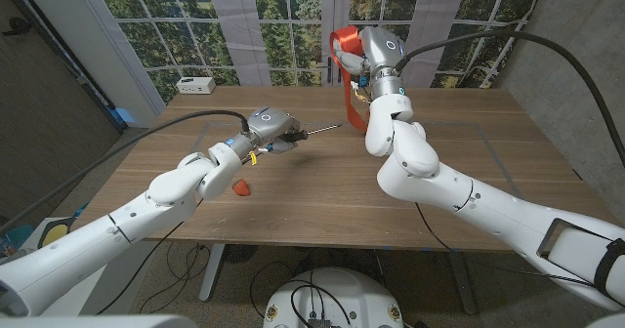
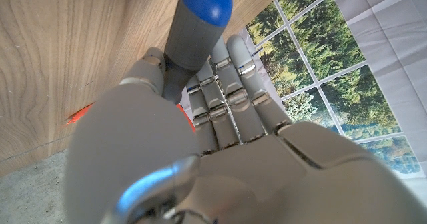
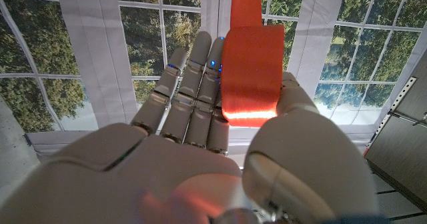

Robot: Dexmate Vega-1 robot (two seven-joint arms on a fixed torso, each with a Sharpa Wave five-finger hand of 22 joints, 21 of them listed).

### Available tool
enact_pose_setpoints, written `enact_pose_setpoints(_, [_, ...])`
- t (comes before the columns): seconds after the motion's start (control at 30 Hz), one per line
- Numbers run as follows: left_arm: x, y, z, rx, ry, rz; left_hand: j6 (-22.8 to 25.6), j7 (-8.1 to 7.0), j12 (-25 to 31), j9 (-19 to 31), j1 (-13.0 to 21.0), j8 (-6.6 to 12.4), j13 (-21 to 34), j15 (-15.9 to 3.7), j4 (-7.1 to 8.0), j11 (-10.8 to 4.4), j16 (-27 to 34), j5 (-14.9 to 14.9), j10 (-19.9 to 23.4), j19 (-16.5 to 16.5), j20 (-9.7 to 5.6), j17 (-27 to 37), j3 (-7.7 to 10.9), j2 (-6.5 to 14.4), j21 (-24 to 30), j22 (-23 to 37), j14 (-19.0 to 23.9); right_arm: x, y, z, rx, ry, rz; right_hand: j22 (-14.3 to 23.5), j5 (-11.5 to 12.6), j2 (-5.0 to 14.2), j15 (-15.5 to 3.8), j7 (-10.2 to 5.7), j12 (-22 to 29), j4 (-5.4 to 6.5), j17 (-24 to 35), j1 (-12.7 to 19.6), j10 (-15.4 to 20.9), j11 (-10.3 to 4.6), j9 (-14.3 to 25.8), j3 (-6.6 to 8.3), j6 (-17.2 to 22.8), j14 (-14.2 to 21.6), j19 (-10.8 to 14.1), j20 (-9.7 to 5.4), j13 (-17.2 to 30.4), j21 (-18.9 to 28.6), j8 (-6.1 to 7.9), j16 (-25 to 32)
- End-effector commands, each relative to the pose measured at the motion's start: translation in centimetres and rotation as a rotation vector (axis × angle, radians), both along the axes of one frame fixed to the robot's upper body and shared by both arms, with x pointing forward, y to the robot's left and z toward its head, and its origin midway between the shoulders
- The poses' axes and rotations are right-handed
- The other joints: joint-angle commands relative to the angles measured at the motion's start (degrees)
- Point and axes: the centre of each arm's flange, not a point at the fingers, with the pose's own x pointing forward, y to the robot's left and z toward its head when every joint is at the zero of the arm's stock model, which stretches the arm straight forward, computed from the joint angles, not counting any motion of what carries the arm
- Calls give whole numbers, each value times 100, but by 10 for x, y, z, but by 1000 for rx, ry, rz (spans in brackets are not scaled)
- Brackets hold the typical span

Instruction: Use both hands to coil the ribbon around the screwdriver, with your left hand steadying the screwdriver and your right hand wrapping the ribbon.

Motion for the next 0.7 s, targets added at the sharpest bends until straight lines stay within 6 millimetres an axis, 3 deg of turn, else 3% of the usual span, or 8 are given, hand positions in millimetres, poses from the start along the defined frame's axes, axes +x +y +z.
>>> enact_pose_setpoints(0.03, [16,-1,11,-14,27,-10,137,-93,-14,14,813,38,23,-962,14,-444,-3,27,531,-36,-388,36,71,752,43,9,927,-14,7,2,-27,-35,10,8,11,813,-408,-451,54,119,29,875,126,-47,147,138,519,366,28,12,-8,38,51,-41])
enact_pose_setpoints(0.7, [43,7,37,-173,72,-65,120,-68,-45,29,822,27,50,-959,9,-426,-11,33,550,-34,-395,106,81,753,77,5,959,-47,-5,-12,-17,-61,-6,8,8,801,-408,-461,79,109,68,900,141,-68,141,155,526,405,10,20,-29,40,68,-78])
